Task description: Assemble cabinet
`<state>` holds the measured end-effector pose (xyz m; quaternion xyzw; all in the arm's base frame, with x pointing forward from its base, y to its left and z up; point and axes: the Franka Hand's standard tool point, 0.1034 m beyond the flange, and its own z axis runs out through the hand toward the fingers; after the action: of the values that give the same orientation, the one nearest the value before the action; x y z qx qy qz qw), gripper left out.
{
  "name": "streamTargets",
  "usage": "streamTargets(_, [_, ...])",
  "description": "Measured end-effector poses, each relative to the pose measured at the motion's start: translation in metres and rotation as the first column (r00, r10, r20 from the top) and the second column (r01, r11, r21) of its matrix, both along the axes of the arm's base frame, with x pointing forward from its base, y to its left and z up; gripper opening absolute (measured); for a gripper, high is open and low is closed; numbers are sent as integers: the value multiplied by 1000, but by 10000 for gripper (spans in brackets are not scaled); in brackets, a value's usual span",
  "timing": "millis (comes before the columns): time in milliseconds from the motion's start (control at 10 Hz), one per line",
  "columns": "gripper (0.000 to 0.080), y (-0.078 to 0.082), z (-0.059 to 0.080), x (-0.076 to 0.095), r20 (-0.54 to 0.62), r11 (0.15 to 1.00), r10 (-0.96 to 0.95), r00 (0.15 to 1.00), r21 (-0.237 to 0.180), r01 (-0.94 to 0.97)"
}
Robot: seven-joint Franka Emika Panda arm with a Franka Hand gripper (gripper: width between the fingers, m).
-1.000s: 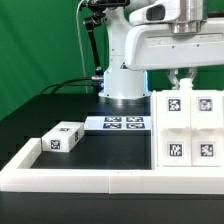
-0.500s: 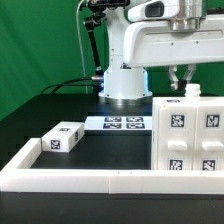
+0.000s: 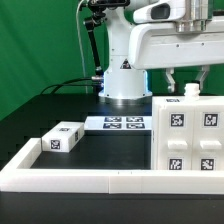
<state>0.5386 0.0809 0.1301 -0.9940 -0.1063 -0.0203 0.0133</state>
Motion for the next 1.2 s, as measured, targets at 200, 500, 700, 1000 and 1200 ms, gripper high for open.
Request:
streamTargets(200, [600, -23, -20, -15, -19, 1000, -27, 999, -12, 27])
streamTargets(500, [786, -62, -31, -26, -70, 995, -96, 993, -36, 94])
streamTargets(700, [795, -108, -39, -31, -45, 996, -74, 996, -53, 71])
streamTargets(1000, [797, -113, -41, -33, -32, 997, -52, 998, -55, 51])
streamTargets(1200, [797, -114, -42, -33, -33, 997, -53, 998, -56, 51])
